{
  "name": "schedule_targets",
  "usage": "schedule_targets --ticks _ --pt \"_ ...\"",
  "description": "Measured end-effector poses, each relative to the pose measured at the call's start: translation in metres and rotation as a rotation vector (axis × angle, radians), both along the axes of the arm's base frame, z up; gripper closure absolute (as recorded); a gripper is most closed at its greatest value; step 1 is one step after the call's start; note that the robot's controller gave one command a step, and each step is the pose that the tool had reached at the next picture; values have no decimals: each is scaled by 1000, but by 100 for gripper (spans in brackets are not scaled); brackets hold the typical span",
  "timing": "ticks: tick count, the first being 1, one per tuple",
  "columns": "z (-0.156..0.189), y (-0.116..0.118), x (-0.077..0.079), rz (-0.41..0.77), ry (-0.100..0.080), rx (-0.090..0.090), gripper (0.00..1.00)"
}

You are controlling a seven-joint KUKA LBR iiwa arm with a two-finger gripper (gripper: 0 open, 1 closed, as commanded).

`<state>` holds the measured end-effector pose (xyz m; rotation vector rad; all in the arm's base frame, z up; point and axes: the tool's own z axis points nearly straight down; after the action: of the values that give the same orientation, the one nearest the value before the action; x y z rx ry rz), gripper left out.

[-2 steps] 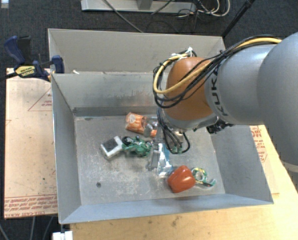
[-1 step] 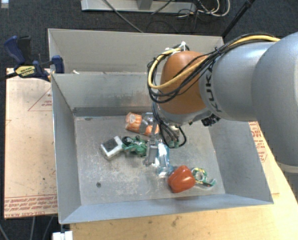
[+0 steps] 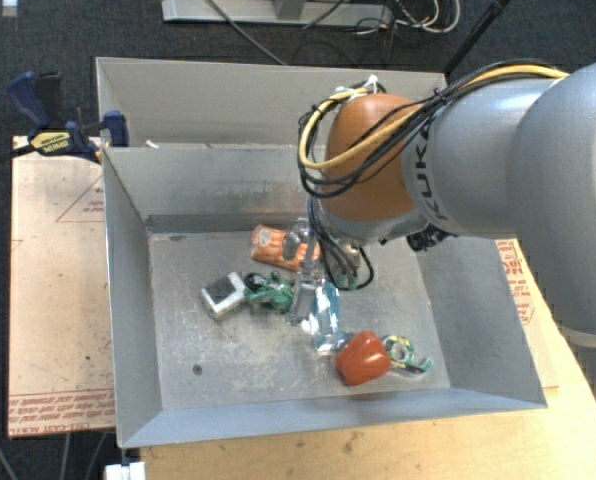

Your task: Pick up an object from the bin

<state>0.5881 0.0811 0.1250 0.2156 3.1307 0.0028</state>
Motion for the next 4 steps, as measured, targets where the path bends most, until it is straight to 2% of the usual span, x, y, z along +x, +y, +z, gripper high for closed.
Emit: schedule_targets --ticks 1,2,4 --pt "-56 12 -13 1 3 -1 0" --pt "-54 13 -7 -144 3 1 100" --pt "-53 13 -8 -144 3 1 100"
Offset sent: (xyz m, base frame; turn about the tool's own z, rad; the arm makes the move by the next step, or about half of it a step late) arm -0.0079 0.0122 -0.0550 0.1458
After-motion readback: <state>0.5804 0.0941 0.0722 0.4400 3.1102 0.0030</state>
